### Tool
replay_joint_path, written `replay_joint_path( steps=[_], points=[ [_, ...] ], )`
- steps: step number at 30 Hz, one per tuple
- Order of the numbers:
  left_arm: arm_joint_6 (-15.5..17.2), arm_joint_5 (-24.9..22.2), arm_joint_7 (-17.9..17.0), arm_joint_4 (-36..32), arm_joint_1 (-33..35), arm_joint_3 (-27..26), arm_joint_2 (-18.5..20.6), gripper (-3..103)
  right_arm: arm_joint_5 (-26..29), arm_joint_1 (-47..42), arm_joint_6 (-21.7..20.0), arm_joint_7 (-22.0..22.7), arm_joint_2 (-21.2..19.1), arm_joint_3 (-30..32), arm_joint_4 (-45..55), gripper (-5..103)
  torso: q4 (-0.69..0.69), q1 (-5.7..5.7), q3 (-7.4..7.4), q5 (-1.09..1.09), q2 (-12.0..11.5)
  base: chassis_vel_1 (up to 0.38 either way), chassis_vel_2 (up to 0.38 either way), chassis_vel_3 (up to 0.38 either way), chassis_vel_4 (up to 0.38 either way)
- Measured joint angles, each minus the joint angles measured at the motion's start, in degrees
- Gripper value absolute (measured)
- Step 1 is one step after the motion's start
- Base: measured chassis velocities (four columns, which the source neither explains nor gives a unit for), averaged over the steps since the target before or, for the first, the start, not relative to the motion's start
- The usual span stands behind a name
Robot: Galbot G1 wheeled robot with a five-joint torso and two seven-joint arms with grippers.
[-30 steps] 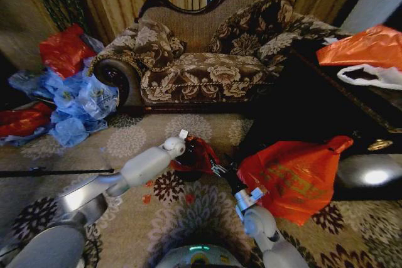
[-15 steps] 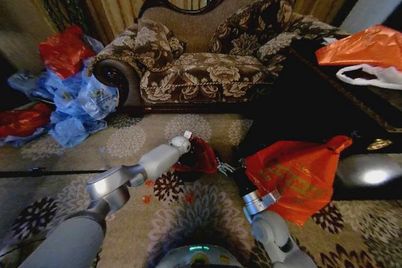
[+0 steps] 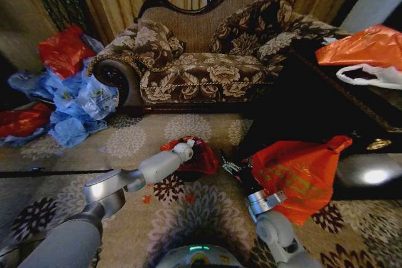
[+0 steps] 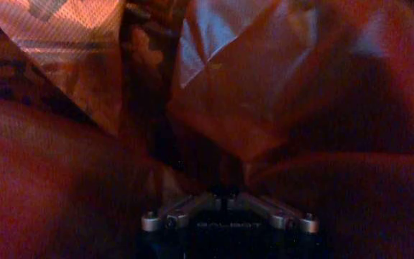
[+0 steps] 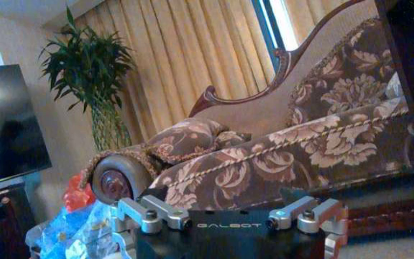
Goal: Place a garbage bag over the trash bin.
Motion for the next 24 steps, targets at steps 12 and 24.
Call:
replay_joint_path(
  steps=[12, 24],
  points=[
    [-1.4, 4.6, 3.2, 10.3, -4.3, -2.1, -3.7, 0, 0.7, 1.2, -0.1, 1.0, -1.0, -0.8, -1.0, 100, 0.02, 0.00, 0.00, 0.02, 0.0, 0.000, 0.000, 0.000, 0.000],
    [-5.0, 16.3, 11.9, 24.3, -2.2, -3.3, -11.4, 0, 1.1, 0.4, 0.1, 1.0, -1.0, -0.3, -1.1, 100, -0.01, 0.00, 0.01, 0.01, 0.0, 0.000, 0.000, 0.000, 0.000]
  ],
)
